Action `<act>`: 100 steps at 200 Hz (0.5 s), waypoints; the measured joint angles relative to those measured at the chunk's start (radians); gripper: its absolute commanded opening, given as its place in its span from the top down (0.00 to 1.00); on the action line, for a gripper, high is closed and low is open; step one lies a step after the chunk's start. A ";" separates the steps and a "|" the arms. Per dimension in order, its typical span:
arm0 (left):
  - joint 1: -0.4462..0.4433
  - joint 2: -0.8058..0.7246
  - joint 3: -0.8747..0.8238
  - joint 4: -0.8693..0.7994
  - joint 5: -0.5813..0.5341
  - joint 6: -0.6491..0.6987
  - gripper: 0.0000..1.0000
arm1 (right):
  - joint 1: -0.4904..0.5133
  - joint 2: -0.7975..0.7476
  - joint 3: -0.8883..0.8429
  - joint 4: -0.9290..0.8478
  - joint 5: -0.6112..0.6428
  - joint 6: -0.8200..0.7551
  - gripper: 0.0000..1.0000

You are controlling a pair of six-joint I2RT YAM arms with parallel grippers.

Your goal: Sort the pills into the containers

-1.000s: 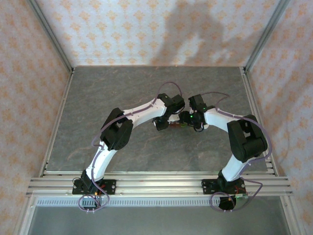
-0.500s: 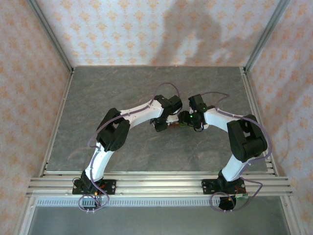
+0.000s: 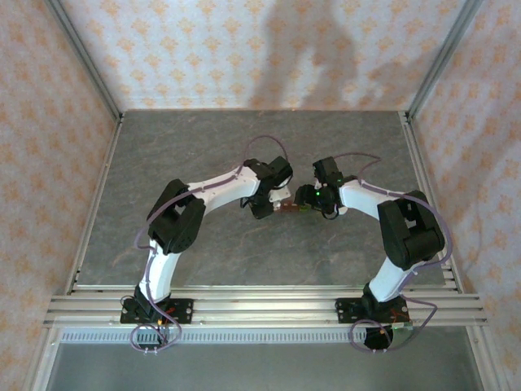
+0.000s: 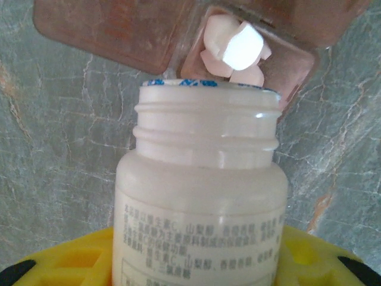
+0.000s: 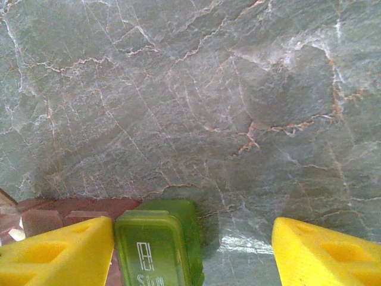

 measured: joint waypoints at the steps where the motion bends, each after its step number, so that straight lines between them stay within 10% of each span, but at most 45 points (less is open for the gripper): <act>1: 0.001 -0.002 -0.003 0.003 0.003 0.000 1.00 | 0.000 0.000 0.000 0.000 0.000 0.000 0.30; 100: 0.033 -0.148 -0.227 0.237 0.120 -0.050 1.00 | 0.000 0.002 0.000 0.000 0.000 0.000 0.30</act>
